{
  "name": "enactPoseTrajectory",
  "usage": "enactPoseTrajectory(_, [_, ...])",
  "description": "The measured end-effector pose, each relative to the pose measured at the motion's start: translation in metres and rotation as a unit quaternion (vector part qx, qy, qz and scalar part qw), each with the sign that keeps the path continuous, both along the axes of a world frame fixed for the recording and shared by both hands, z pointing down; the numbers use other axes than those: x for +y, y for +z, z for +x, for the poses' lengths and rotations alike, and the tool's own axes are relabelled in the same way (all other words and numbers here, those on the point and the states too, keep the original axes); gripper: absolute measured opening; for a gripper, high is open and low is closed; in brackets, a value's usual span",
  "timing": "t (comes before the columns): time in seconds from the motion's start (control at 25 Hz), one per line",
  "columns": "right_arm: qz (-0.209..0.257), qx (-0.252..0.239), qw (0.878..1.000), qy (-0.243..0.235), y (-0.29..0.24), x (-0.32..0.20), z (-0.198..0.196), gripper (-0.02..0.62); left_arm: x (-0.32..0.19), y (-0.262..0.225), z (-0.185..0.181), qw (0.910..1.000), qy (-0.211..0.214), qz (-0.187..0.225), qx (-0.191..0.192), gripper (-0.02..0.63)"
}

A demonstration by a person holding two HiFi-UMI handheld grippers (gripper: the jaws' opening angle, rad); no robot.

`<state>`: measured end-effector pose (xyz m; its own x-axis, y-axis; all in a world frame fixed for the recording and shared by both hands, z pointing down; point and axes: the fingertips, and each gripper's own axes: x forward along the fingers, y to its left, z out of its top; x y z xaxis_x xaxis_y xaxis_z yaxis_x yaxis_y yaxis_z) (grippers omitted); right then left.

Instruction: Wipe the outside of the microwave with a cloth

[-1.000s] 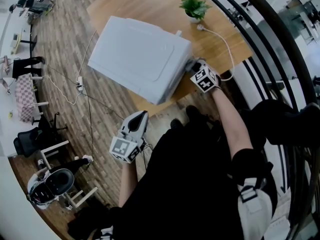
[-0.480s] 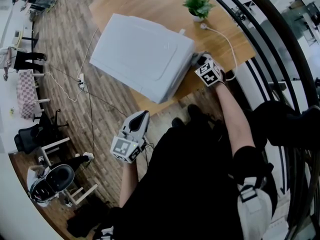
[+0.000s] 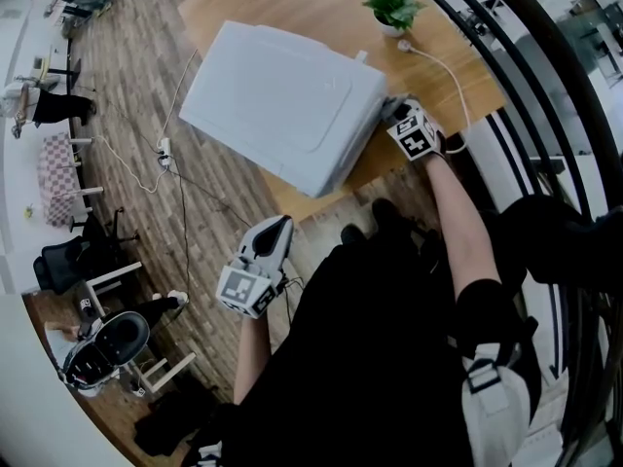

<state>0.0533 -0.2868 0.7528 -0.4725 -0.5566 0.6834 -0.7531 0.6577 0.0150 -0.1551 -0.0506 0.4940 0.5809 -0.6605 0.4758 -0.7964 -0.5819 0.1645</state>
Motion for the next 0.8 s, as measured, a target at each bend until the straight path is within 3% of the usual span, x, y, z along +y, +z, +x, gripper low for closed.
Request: enactPoseTrajectory(0.8, [-0.018,0.018,1.000,0.002,0.028,0.021,-0.017,0.017,0.014,0.010,-0.009,1.0000,0.006,-0.006,0.001,0.003])
